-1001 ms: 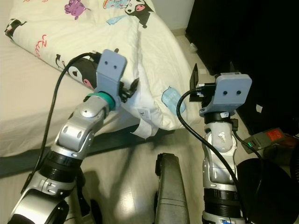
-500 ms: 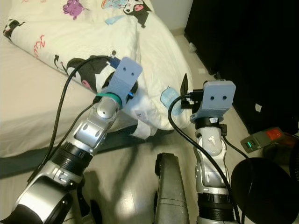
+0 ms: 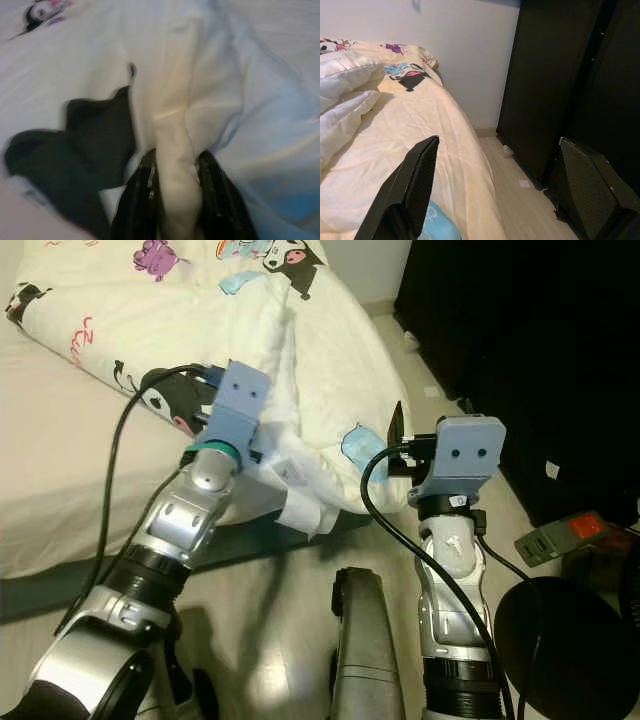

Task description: Clean up the room

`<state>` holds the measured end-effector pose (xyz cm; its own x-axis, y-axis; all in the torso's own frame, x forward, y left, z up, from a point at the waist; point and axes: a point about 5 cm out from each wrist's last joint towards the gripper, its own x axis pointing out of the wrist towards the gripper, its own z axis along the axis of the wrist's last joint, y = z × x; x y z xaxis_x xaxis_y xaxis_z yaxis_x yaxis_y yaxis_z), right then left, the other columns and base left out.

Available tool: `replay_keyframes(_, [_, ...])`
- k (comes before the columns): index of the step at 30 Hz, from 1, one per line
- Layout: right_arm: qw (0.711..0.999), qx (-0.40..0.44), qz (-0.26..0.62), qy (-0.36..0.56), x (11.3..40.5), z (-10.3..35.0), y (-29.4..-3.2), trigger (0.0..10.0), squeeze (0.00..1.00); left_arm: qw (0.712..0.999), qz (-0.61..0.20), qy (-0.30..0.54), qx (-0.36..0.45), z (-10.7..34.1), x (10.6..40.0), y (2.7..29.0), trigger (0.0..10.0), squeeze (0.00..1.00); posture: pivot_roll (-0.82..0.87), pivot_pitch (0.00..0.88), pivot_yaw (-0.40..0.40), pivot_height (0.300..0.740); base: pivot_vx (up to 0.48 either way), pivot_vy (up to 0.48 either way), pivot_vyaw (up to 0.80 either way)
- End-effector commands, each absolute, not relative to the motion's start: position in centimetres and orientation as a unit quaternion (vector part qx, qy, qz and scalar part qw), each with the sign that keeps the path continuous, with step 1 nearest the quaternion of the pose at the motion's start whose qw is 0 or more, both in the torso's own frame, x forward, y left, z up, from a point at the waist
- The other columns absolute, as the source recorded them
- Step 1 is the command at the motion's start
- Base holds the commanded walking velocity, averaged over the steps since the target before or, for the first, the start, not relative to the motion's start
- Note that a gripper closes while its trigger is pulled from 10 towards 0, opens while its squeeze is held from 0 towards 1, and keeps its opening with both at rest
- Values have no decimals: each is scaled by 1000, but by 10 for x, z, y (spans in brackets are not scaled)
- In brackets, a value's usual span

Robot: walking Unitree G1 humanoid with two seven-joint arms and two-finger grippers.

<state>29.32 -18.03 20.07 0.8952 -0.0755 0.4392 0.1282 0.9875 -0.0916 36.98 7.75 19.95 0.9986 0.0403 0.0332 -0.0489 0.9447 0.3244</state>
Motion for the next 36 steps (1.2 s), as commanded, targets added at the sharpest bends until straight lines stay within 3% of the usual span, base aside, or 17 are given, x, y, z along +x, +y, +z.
replay_keyframes(1, [974,-55,-52,-215,292,197,-180,10000,0,986,53,6,156,192,369,94,0,0,-122,182,67,500,0,0,0])
replay_keyframes(5, [974,-53,-49,-213,292,196,-178,10000,0,988,54,12,146,192,362,118,0,0,-118,182,69,500,0,0,0])
replay_keyframes(7, [974,-53,-49,-213,292,196,-178,10000,0,988,54,12,146,192,362,118,0,0,-118,182,69,500,0,0,0])
replay_keyframes(11, [975,-53,-49,-211,291,194,-179,10000,0,997,-17,45,57,189,334,155,0,0,-95,188,71,500,0,0,0])
replay_keyframes(14, [975,-52,-49,-209,292,193,-179,10000,0,998,-25,46,30,189,327,165,0,0,-88,188,68,500,0,0,0])
replay_keyframes(15, [976,-51,-47,-207,293,193,-179,10000,0,998,-17,54,13,185,319,179,9451,0,-80,188,65,500,0,0,0])
replay_keyframes(19, [976,-50,-43,-205,294,192,-177,10000,0,998,-3,67,3,177,310,194,10000,0,-73,188,62,500,0,0,0])
replay_keyframes(21, [977,-46,-34,-205,298,192,-173,10000,0,991,6,127,29,145,289,210,10000,0,-61,189,55,500,0,0,0])
replay_keyframes(24, [977,-45,-28,-205,300,193,-171,10000,0,979,-4,195,51,118,272,210,10000,0,-61,189,53,500,0,0,0])
replay_keyframes(29, [977,-45,-26,-205,300,193,-170,10000,0,972,-12,228,60,104,262,207,10000,0,-61,189,52,500,0,0,0])
replay_keyframes(30, [977,-45,-26,-205,300,192,-170,10000,0,973,-21,221,59,104,261,202,10000,1000,-65,188,53,500,0,0,0])
replay_keyframes(36, [978,-46,-25,-204,299,192,-170,10000,0,983,4,166,76,122,269,204,10000,1000,-76,185,58,500,0,0,0])
